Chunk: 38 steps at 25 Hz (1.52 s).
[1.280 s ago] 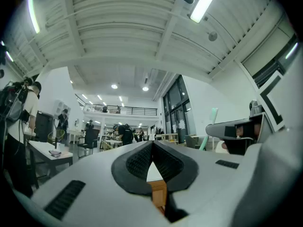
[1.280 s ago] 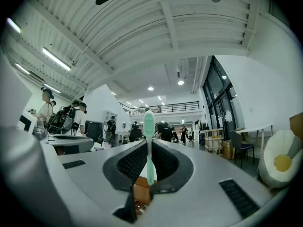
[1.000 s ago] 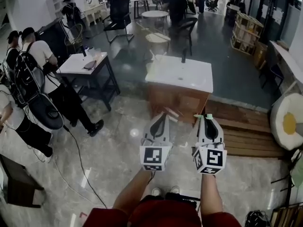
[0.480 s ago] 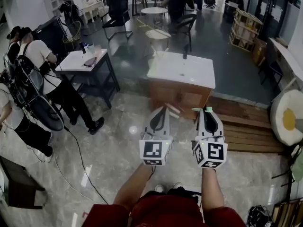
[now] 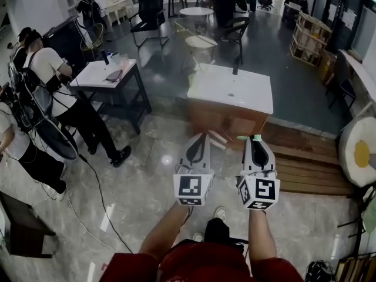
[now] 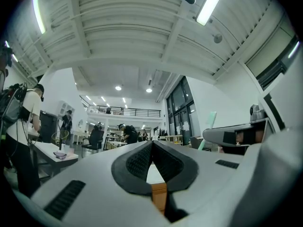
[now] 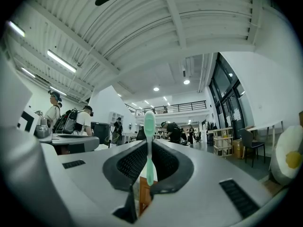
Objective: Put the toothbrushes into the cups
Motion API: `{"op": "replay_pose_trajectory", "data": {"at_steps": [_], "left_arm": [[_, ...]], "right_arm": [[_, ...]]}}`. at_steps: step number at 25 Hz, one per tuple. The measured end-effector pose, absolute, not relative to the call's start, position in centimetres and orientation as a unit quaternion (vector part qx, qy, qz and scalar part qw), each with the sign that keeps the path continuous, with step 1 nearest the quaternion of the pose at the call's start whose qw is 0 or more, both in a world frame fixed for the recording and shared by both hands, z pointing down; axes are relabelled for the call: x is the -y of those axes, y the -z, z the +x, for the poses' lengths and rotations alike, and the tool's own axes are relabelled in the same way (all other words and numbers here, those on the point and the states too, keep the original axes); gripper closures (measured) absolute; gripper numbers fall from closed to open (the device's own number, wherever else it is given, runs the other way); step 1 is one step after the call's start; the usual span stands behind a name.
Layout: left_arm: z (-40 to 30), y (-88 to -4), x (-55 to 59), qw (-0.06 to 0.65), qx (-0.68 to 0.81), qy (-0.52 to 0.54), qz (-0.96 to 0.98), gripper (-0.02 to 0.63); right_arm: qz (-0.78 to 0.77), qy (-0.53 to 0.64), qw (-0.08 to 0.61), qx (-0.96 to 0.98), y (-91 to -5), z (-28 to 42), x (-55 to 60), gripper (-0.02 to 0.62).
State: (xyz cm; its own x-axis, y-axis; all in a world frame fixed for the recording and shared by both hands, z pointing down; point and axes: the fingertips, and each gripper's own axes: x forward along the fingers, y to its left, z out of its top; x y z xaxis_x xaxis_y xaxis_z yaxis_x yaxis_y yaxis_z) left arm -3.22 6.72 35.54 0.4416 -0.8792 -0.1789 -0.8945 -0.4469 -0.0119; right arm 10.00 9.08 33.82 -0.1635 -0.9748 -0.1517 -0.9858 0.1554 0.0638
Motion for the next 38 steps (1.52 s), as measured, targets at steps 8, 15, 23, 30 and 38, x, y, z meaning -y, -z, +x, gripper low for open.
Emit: {"op": "replay_pose_trajectory", "data": {"at_steps": [8,15,23,30,38], "left_arm": [[-1.0,-36.4,-1.0,0.039,-0.535,-0.072,-0.841,0.577],[1.9,-36.2,4.2,0.043,-0.539,-0.068,-0.838,0.577],[6.0,-36.0,9.7,0.06,-0.545,-0.057,-0.834,0.577],[8.2,-36.2,14.0,0.065,-0.558,-0.052,-0.825,0.577],[10.2,-35.6,17.9,0.067,-0.55,-0.058,-0.831,0.577]], "right_arm": [[-0.646,-0.068,0.038,-0.76,-34.5,12.4,-3.2,0.546],[-0.64,-0.062,0.039,-0.765,-34.5,15.3,2.2,0.546],[-0.63,-0.052,0.036,-0.774,-35.1,18.9,8.3,0.546],[-0.618,-0.043,0.043,-0.784,-35.9,21.2,13.1,0.546],[-0.612,-0.042,0.044,-0.788,-36.3,22.6,17.1,0.546]]}}
